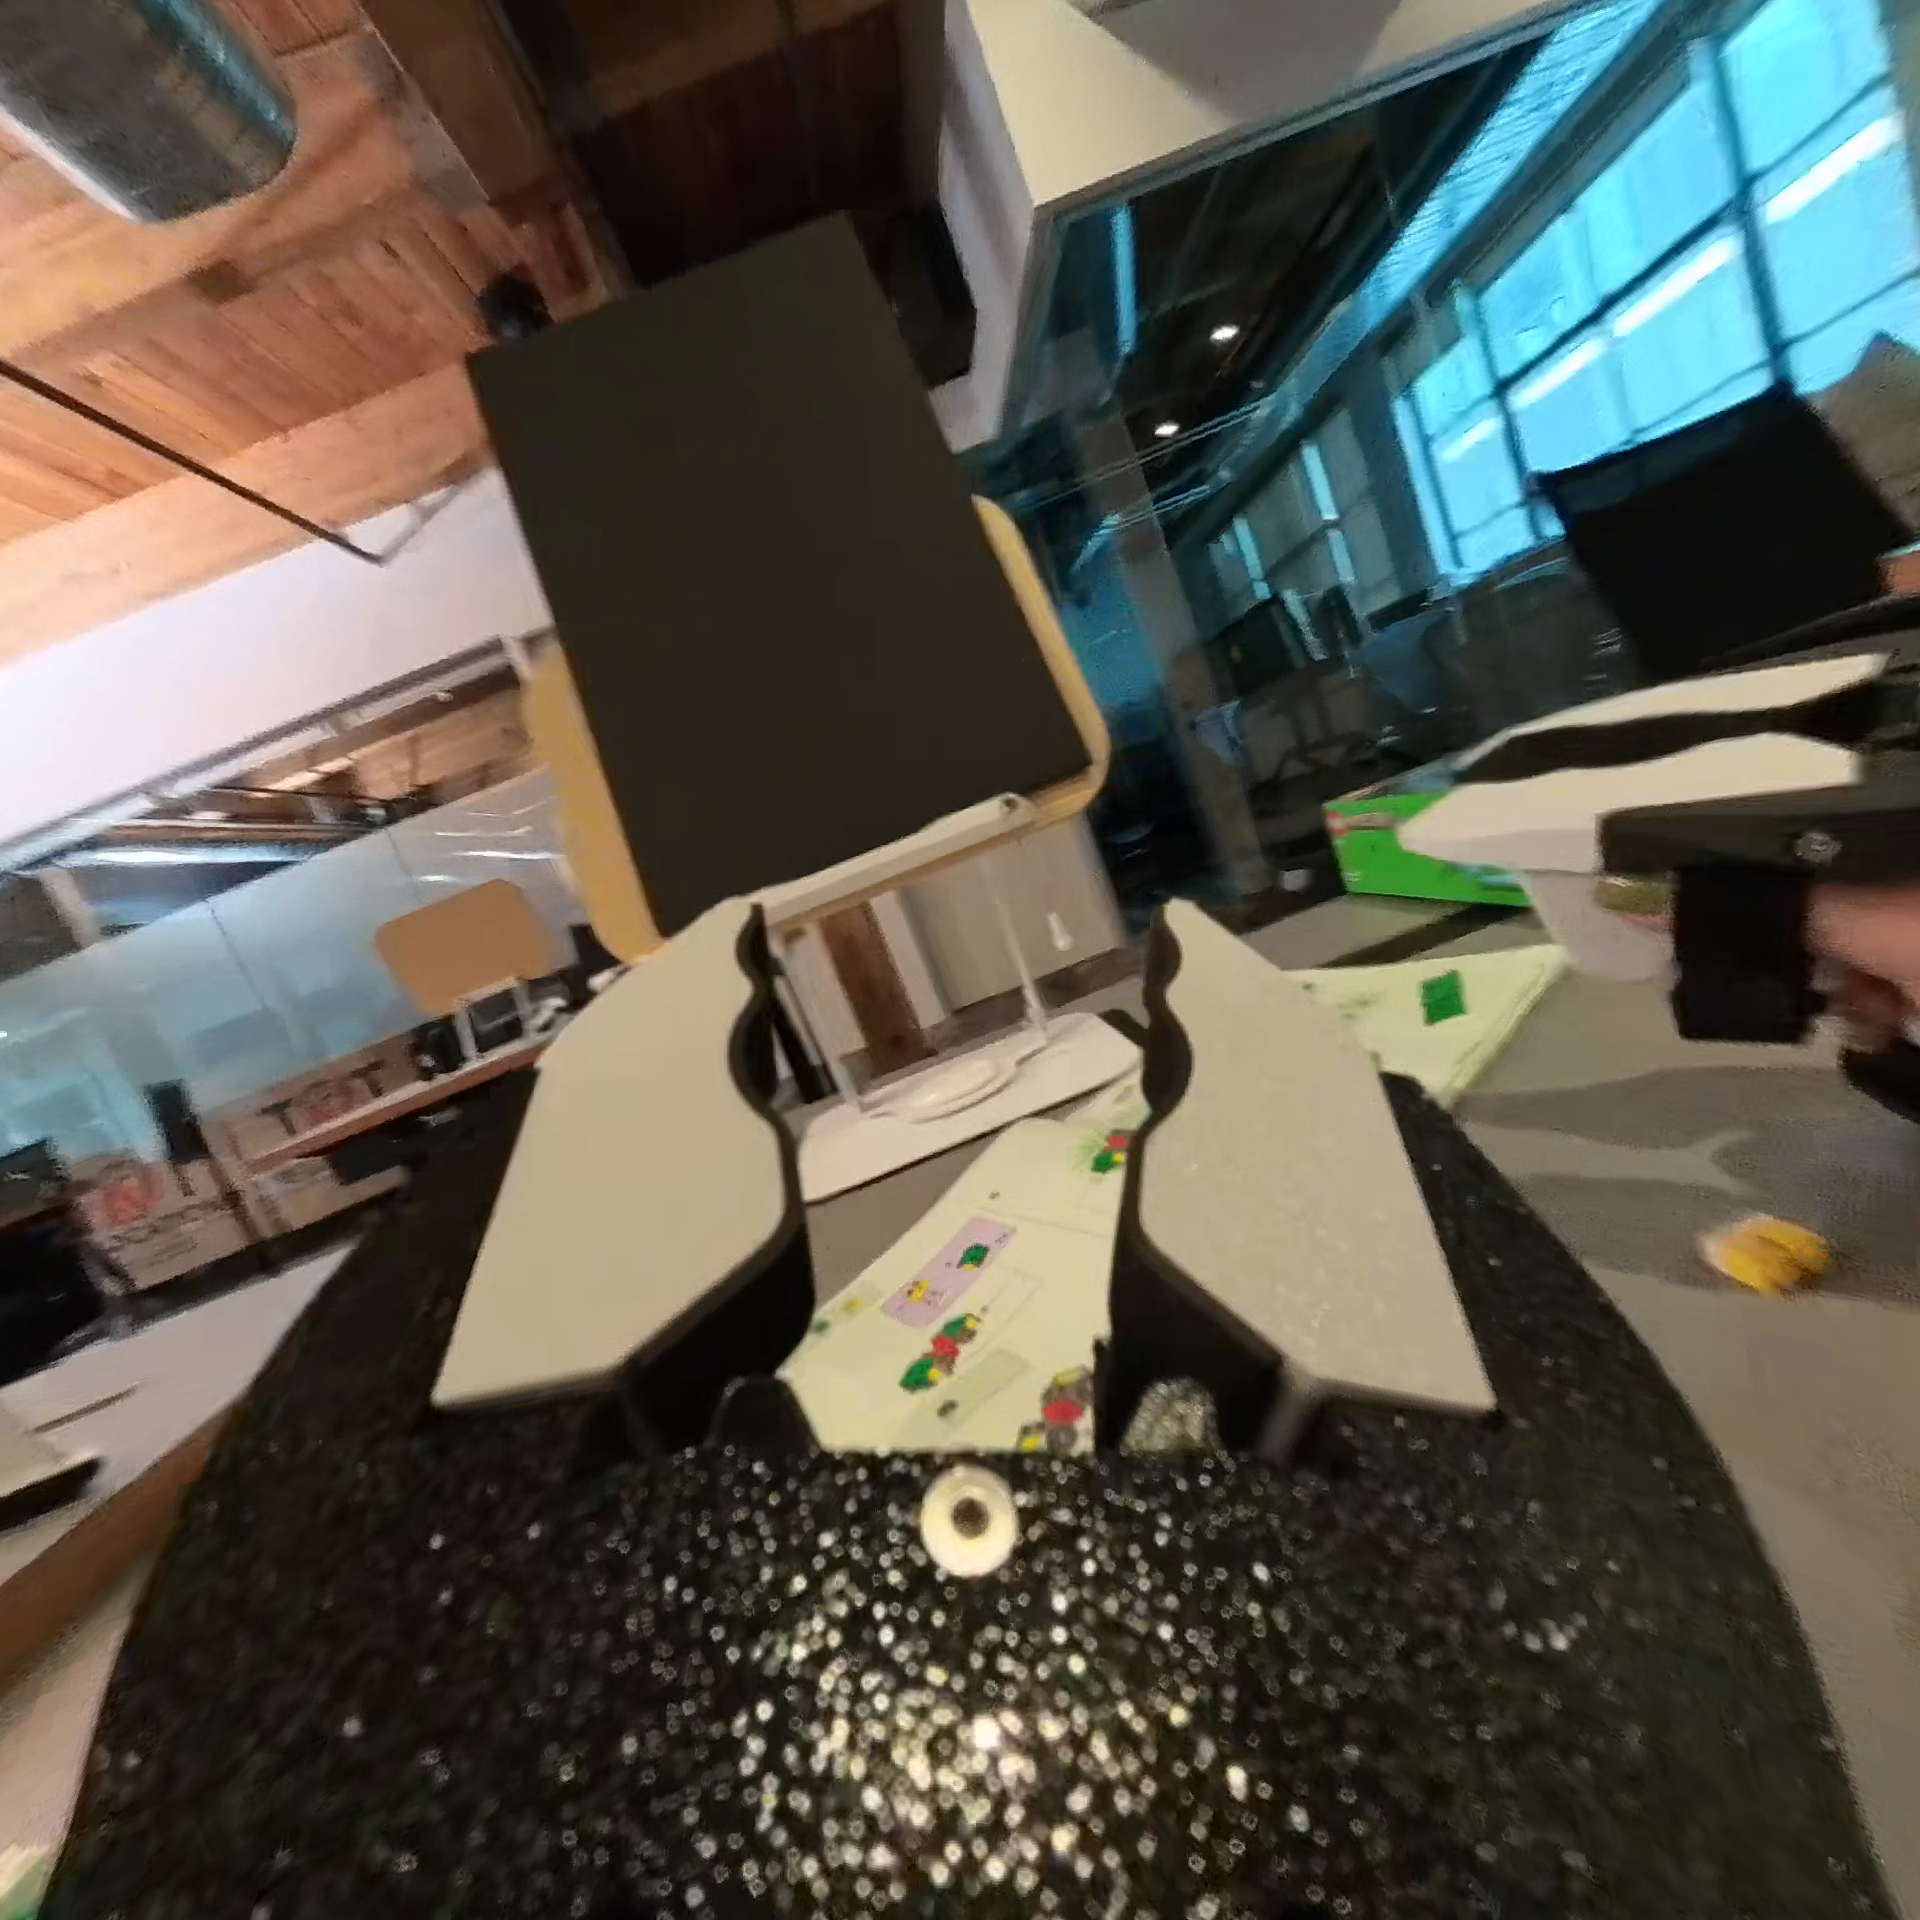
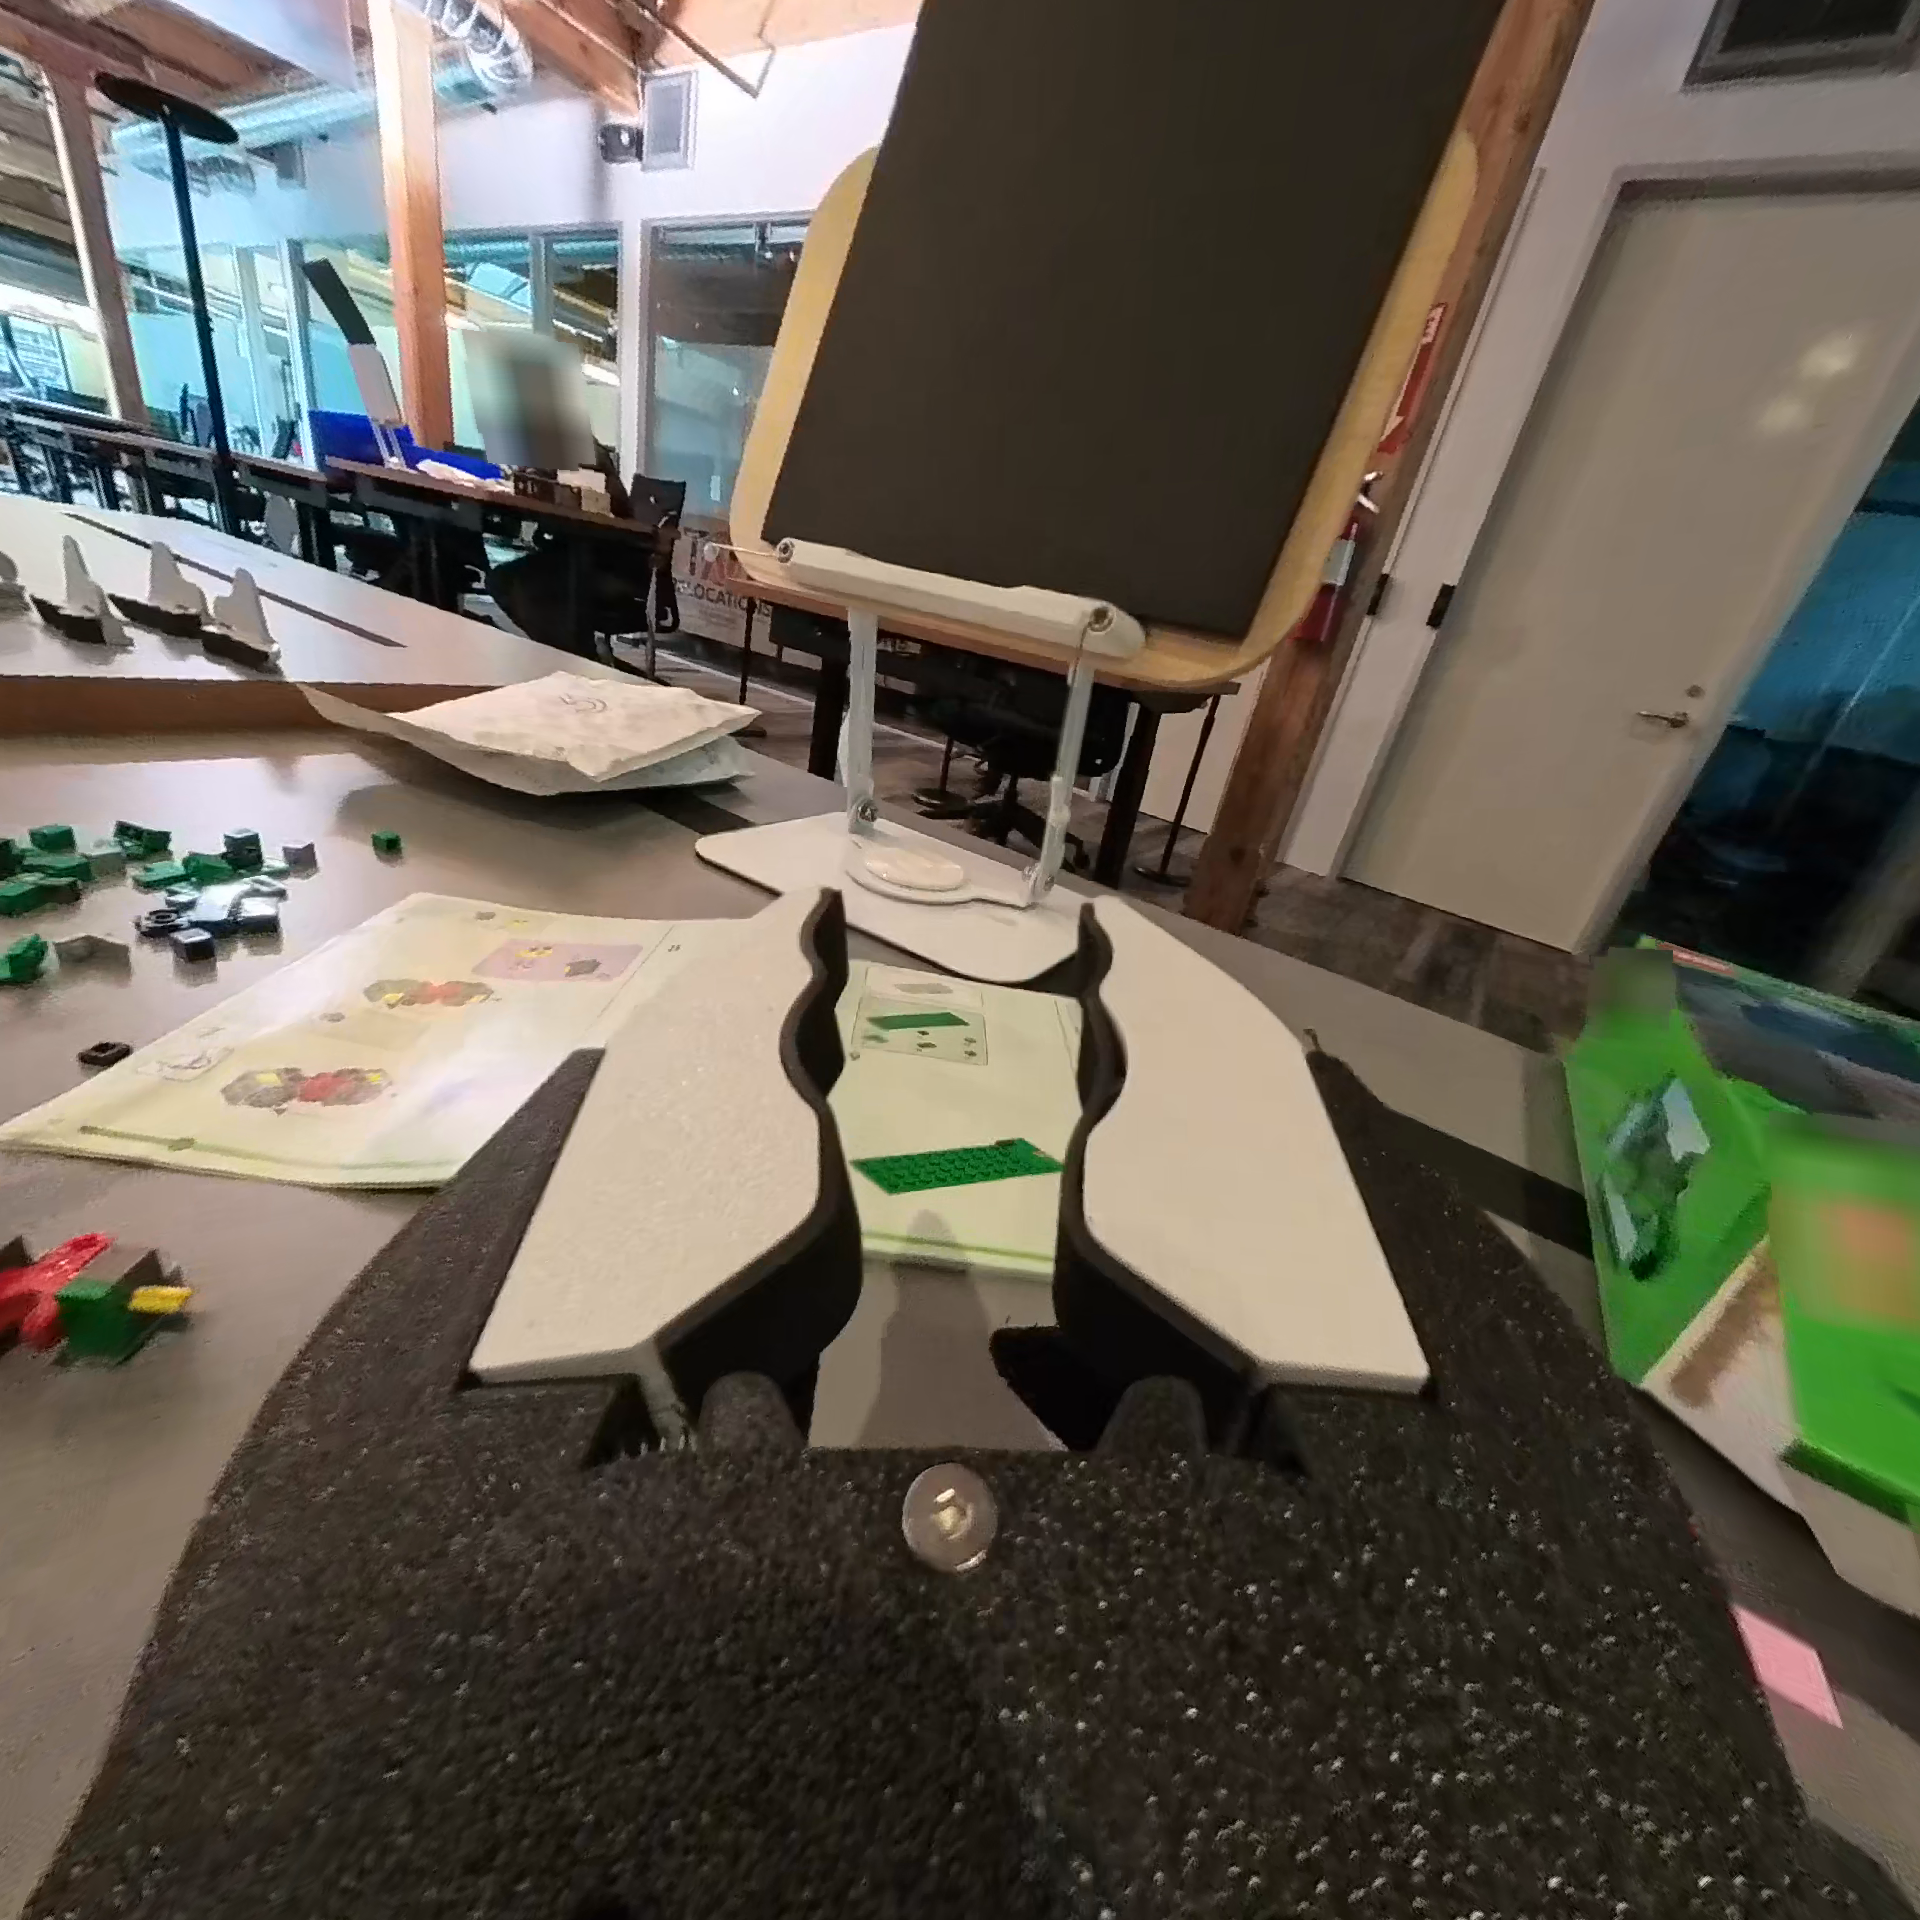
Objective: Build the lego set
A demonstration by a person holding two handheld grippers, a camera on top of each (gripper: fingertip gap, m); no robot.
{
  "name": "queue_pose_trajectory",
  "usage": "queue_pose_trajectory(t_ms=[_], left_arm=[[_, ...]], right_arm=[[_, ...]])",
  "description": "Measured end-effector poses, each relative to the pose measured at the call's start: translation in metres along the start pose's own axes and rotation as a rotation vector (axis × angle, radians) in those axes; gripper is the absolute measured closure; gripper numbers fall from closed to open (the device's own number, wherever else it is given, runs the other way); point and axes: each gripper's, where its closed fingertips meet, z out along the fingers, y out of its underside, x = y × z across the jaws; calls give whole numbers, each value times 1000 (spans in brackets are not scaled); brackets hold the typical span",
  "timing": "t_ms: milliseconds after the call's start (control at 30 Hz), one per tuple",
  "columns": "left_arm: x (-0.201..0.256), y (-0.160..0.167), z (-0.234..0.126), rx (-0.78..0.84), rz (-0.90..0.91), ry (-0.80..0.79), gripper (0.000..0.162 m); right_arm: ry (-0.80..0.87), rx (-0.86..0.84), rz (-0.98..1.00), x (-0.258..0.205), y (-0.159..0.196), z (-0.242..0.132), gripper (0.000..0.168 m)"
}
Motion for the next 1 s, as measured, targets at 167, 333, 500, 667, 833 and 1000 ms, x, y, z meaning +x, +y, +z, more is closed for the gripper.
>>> queue_pose_trajectory(t_ms=[167, 333, 500, 667, 833, 1000], left_arm=[[15, 3, 39, 37, -2, 6, 89], [39, 16, 88, 43, -75, 78, 92], [35, -4, 99, 83, -87, 130, 98], [17, 19, 84, 75, -26, 141, 105], [-1, 43, 80, -25, -143, 92, 105], [-2, 44, 79, -48, -160, 94, 114]], right_arm=[[-3, 13, 34, 2, 0, 8, 126], [-18, 27, 12, -1, -1, 14, 128], [-34, 64, 22, 0, -6, 11, 144], [144, 70, 32, 37, -2, 17, 146], [157, 66, 62, 40, -5, 8, 152], [162, 74, 60, 36, -17, -3, 152]])
